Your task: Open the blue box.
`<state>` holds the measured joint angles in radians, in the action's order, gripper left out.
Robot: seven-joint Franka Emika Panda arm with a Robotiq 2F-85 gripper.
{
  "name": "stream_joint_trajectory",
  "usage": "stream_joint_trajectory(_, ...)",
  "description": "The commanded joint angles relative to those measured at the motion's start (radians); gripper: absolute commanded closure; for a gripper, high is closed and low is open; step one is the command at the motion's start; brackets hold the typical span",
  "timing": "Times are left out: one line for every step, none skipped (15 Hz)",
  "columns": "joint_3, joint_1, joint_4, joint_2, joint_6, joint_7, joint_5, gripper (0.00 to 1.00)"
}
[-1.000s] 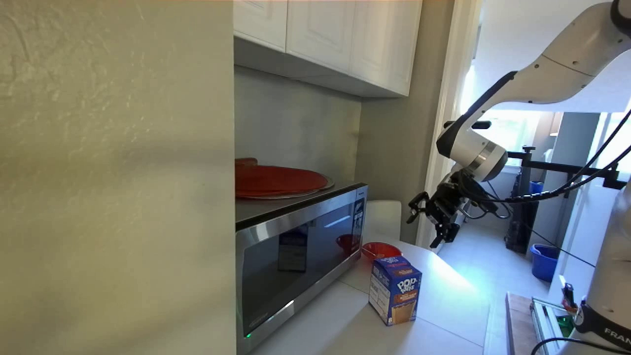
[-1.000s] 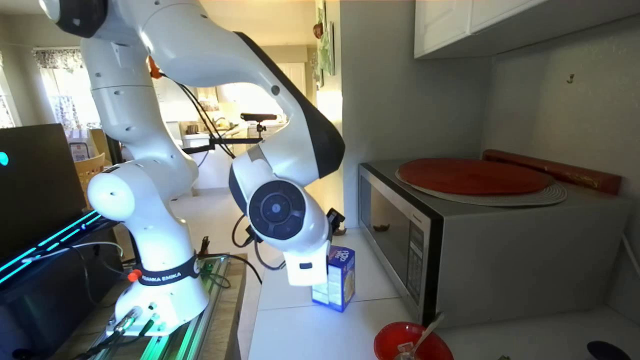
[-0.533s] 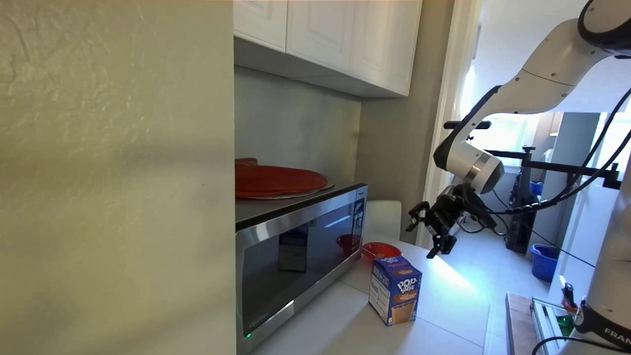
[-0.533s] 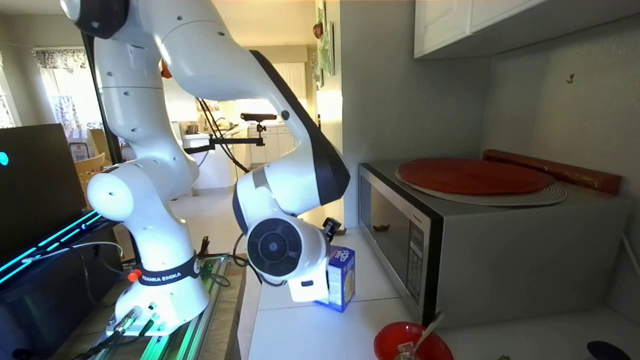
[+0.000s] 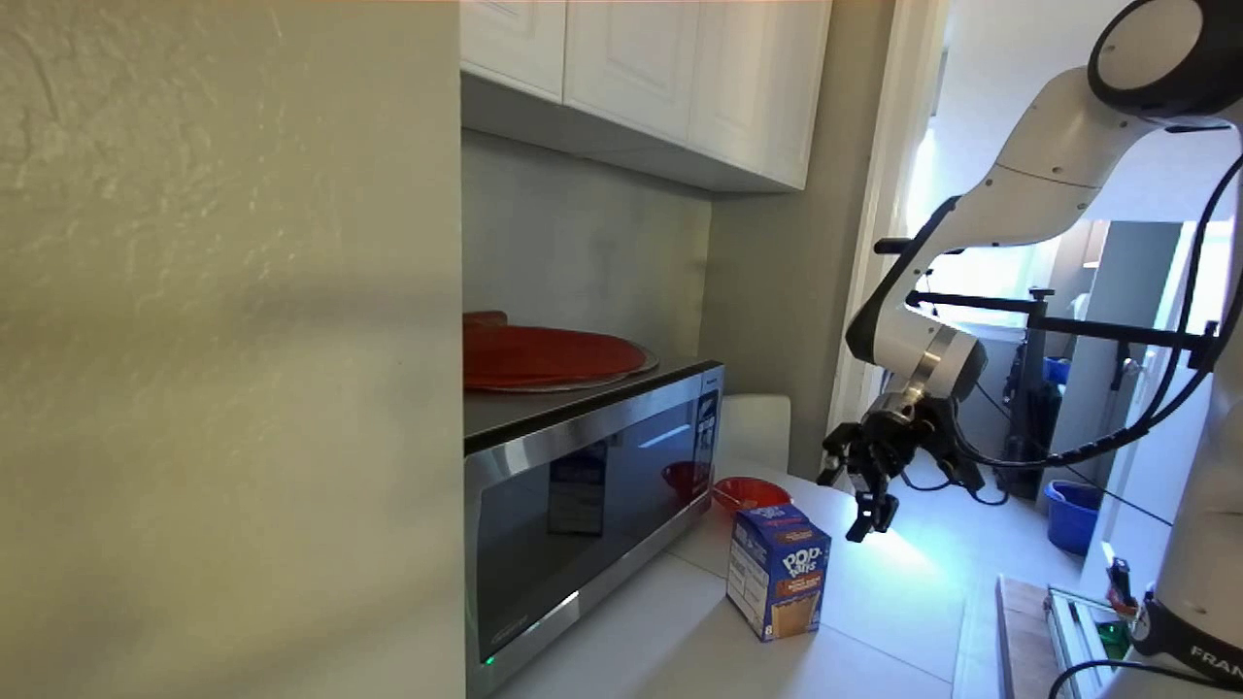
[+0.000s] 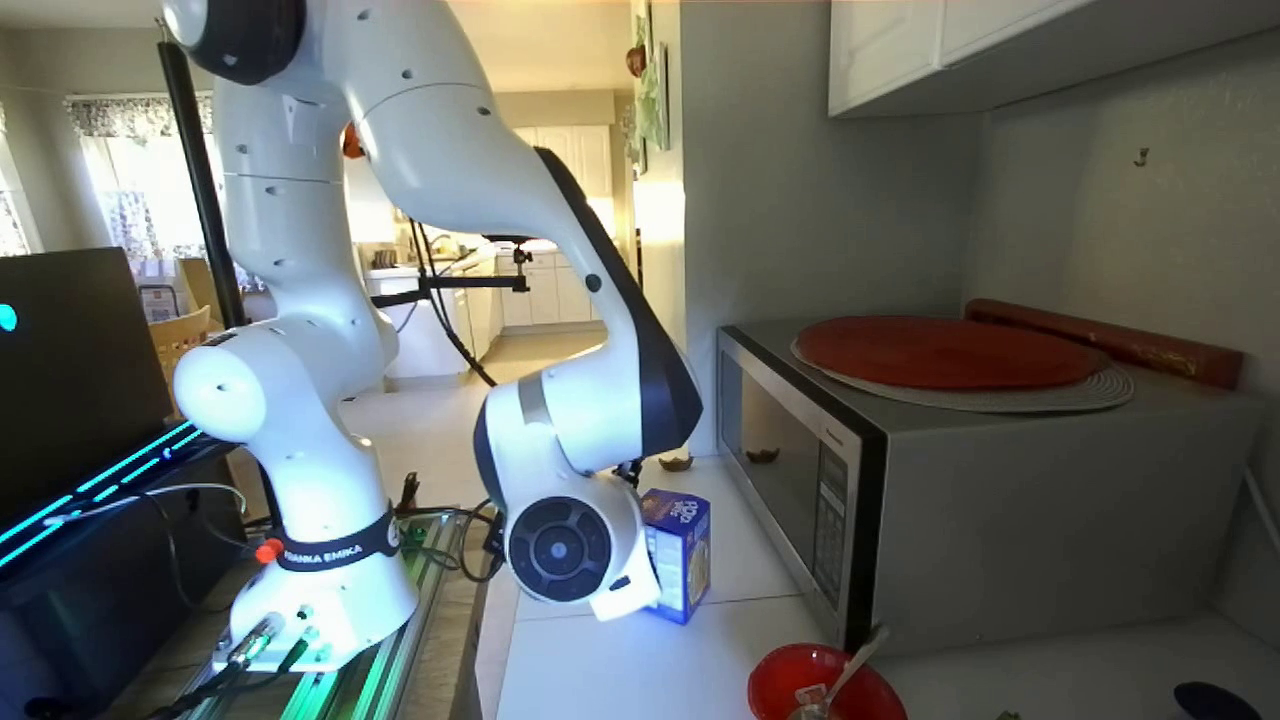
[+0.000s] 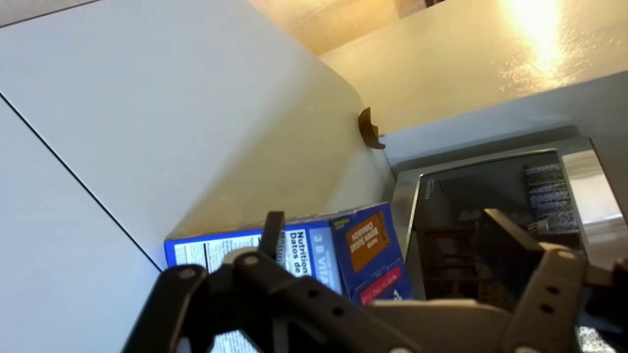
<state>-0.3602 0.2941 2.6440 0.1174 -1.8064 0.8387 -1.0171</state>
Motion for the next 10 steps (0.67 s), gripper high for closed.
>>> stream_joint_trajectory(0.034, 0.012, -0.017, 0.033, 0.051, 0.093, -0.035, 0.00)
stream_joint_trajectory(0.043, 0.009, -0.026, 0.039, 0.055, 0.126, -0.048, 0.00)
stream_joint_trajectory(0.052, 0.007, -0.033, 0.043, 0.054, 0.150, -0.063, 0.00)
stream_joint_trajectory(0.060, 0.003, -0.039, 0.046, 0.041, 0.172, -0.088, 0.00)
stream_joint_trajectory(0.066, 0.002, -0.045, 0.050, 0.031, 0.196, -0.116, 0.00)
stream_joint_trajectory(0.072, 0.001, -0.058, 0.058, 0.027, 0.219, -0.145, 0.00)
stream_joint_trajectory(0.075, 0.000, -0.067, 0.066, 0.020, 0.237, -0.172, 0.00)
stream_joint_trajectory(0.077, 0.000, -0.079, 0.077, 0.013, 0.254, -0.198, 0.00)
stream_joint_trajectory(0.077, 0.000, -0.089, 0.088, -0.001, 0.264, -0.221, 0.00)
stream_joint_trajectory(0.074, 0.001, -0.095, 0.095, -0.018, 0.264, -0.236, 0.00)
